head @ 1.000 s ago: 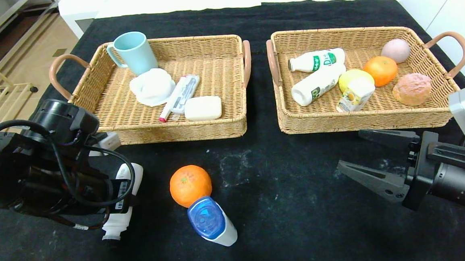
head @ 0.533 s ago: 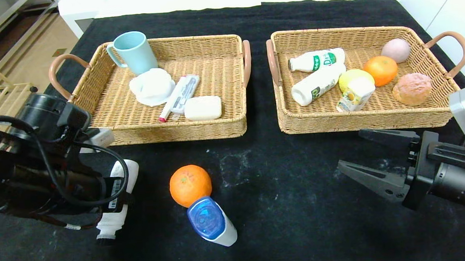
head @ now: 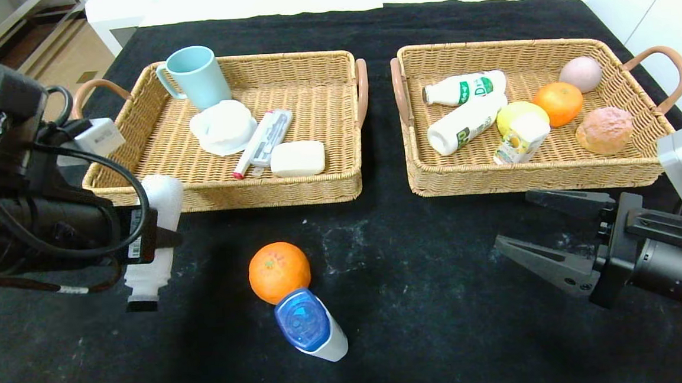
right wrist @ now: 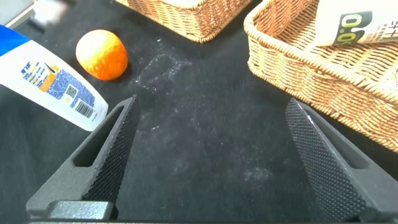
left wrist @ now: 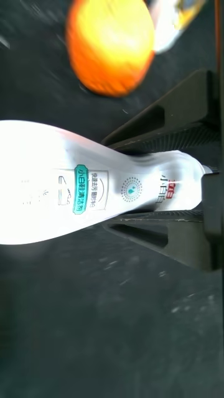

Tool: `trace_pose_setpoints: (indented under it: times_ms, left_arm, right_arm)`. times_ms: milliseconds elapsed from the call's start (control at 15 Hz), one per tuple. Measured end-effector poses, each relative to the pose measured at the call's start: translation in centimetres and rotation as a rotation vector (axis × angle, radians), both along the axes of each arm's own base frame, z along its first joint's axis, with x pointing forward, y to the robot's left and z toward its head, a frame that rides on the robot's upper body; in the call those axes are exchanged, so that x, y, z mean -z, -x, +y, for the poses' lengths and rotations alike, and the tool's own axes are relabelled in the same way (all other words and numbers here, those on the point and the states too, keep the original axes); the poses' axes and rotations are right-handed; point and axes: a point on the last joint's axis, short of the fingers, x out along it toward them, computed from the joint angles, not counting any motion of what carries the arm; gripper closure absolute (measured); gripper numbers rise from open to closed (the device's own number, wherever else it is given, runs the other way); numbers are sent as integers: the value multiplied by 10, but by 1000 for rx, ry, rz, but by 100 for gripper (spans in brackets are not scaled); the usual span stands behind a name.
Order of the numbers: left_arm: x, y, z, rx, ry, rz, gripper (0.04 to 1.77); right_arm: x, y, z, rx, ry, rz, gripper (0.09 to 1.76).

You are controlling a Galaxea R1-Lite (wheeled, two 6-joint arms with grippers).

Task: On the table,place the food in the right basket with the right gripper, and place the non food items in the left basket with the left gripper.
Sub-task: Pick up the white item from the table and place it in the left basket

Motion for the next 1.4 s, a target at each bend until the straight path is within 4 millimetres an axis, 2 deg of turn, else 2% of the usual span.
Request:
trace_pose_setpoints:
  times_ms: [267,733,1067,1400]
  left_arm:
    - [-27,-8,-6,16,25,-95,121]
    - [-54,-53,-20,10,59,-253,121]
    - [-64,-81,-35,29,93,-354,121]
    - [-62,-110,-47,39,114,-430,121]
  right_arm:
    - [-1,0,0,1,-2,-4,14]
    - [-2,2,-1,1,-3,-11,14]
    - [-3,2,-1,0,-4,-12,14]
    - [-3,2,-1,0,-4,-12,14]
